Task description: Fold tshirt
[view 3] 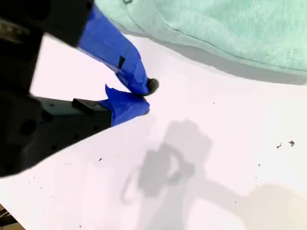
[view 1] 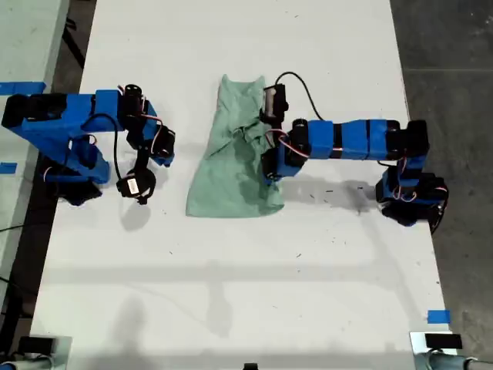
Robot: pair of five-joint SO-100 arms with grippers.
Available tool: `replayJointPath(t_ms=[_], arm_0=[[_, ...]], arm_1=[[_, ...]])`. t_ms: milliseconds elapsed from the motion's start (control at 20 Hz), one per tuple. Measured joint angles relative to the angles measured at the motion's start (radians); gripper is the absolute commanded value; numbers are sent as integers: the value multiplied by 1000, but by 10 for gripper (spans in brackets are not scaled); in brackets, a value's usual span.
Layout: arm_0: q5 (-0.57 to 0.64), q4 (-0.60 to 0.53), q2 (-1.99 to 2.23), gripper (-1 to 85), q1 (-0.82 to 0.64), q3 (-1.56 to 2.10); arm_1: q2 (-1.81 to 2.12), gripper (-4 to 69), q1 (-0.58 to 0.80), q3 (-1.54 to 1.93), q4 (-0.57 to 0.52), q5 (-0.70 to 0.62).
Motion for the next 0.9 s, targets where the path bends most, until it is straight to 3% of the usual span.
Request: replayJointPath(t_ms=[350,400,450,500,550,600,900], arm_0=[[0,0,0,1,0,0],[0,0,0,1,0,0],[0,0,0,1,0,0],[0,0,0,1,0,0],[0,0,0,1,0,0],[0,0,0,1,0,0],[-6,0,0,1,6,0]], arm_1=[[-160,-24,-3,109,-313,37],[-184,61,-3,117,-351,37],[-202,255,-3,117,-377,37],[-212,364,-3,117,-387,37],[-213,385,-3,115,-387,37],[-213,389,-3,112,-376,37],[-92,387,-37,-115,15,29]])
